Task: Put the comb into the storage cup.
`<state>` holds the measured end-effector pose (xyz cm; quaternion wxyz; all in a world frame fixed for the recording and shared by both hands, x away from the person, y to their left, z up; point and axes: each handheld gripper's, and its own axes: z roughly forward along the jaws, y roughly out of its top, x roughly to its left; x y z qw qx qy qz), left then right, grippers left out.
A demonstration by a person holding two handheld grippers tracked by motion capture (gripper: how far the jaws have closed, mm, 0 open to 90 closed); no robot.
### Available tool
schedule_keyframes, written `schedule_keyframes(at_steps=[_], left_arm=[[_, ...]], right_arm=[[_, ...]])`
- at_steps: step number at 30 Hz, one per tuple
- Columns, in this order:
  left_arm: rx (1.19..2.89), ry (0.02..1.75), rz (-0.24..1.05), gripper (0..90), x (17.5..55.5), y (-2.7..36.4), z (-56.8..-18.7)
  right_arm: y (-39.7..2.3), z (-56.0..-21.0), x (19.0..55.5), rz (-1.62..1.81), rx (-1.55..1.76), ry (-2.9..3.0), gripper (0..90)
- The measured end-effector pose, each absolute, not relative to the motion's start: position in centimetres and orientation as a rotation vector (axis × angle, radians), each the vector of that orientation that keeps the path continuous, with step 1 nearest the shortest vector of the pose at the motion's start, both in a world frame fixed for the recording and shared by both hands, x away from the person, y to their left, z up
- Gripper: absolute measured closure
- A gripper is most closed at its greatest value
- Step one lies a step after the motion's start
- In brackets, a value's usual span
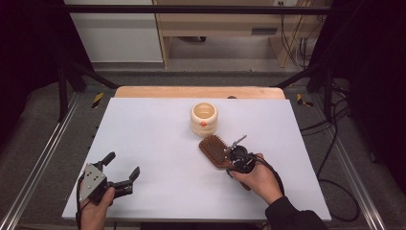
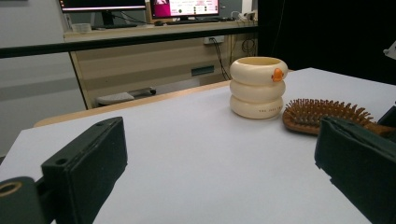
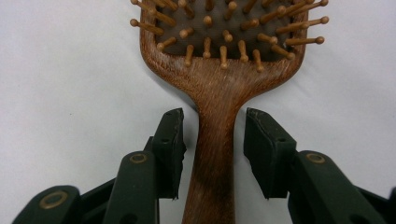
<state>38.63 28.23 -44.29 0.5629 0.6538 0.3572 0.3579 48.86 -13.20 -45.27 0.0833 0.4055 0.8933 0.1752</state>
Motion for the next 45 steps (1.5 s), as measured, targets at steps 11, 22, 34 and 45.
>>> schedule_keyframes(at_steps=[11,22,34,45], left_arm=[[1.530,0.849,0.838,2.7,38.6,28.3,-44.3],[1.521,0.855,0.836,2.8,38.5,28.4,-44.2],[1.520,0.841,0.724,2.9,38.6,25.9,-42.6],[1.564,0.722,0.583,3.3,42.0,19.1,-37.3]], right_arm=[[-13.5,-45.3,49.0,0.533,1.215,2.670,71.9],[-13.9,-45.3,48.5,0.573,1.165,2.660,72.9],[-15.7,-44.6,45.7,0.825,1.069,2.571,72.9],[-16.1,-42.6,45.3,1.146,0.973,2.363,72.9]])
